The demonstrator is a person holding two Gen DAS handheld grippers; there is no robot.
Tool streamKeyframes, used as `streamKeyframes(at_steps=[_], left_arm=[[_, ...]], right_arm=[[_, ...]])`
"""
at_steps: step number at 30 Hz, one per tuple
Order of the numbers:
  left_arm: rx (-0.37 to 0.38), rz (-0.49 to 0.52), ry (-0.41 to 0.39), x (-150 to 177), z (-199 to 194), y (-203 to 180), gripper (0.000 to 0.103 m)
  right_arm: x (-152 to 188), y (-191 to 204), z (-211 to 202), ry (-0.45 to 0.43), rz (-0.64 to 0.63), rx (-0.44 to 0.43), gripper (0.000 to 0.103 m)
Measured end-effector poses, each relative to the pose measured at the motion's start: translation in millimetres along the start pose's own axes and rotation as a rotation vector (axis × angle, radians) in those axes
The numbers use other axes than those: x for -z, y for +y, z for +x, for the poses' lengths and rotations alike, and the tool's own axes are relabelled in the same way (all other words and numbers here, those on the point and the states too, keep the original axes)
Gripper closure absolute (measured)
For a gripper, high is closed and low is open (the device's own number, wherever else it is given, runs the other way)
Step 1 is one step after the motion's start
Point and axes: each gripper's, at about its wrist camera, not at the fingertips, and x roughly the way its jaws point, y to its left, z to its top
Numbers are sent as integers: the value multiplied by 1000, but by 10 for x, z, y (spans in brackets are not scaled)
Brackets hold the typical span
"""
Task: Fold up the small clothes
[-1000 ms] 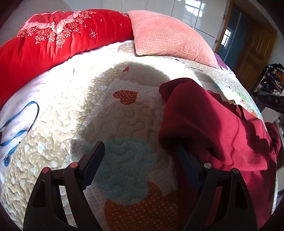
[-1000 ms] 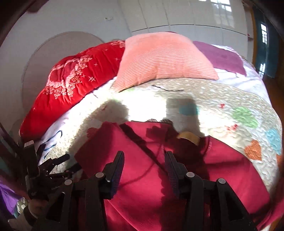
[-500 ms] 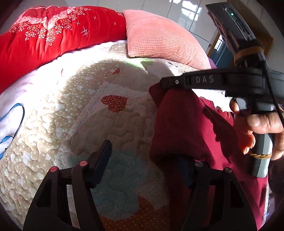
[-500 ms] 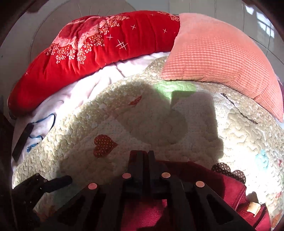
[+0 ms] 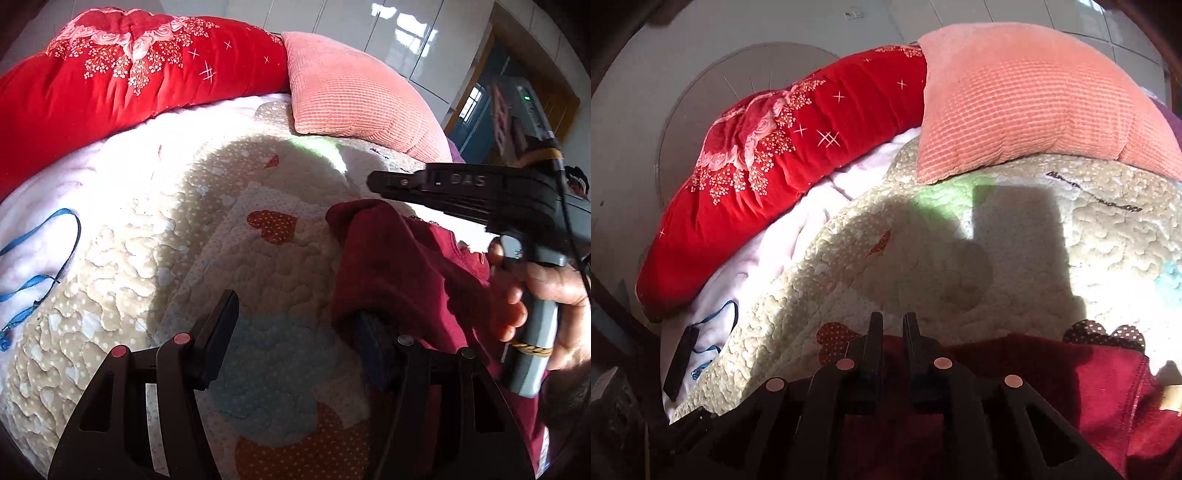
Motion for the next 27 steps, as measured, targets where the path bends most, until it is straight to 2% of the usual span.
streamKeyframes(at_steps=[1,3,4,7,10,13,15,18,19,20,22,27], left_arm=[[-9,15,-10,6,-17,-29,41],[-16,43,-29,15,-76,-73,41],[-13,48,-37,16,-116,-80,41],[-5,46,-47,18,-193,-64,41],[-6,33,-36,23,-175,-40,41],[-7,25,-38,35,-192,-42,41],[-9,21,-51,38,-223,-45,41],[-12,9,-74,40,-277,-26,41],[-13,4,-83,35,-284,-16,41],[-16,1,-89,29,-284,-7,41],[-25,-6,-89,13,-254,10,41],[-4,-42,-75,16,-206,58,41]], right_arm=[[38,-57,-186,-4,2,-2,69],[142,-198,-577,-18,7,2,58],[218,-273,-767,-20,-1,28,58],[548,-559,-1300,-26,-20,189,57],[967,-949,-1694,-13,50,307,55],[1378,-1285,-1823,38,143,346,54],[1581,-1416,-1795,59,193,336,54],[1761,-1471,-1624,73,237,286,54],[1794,-1440,-1574,59,219,305,54],[1805,-1385,-1540,48,186,342,58],[1747,-1240,-1548,40,106,408,98],[1417,-992,-1992,-88,-42,527,99]])
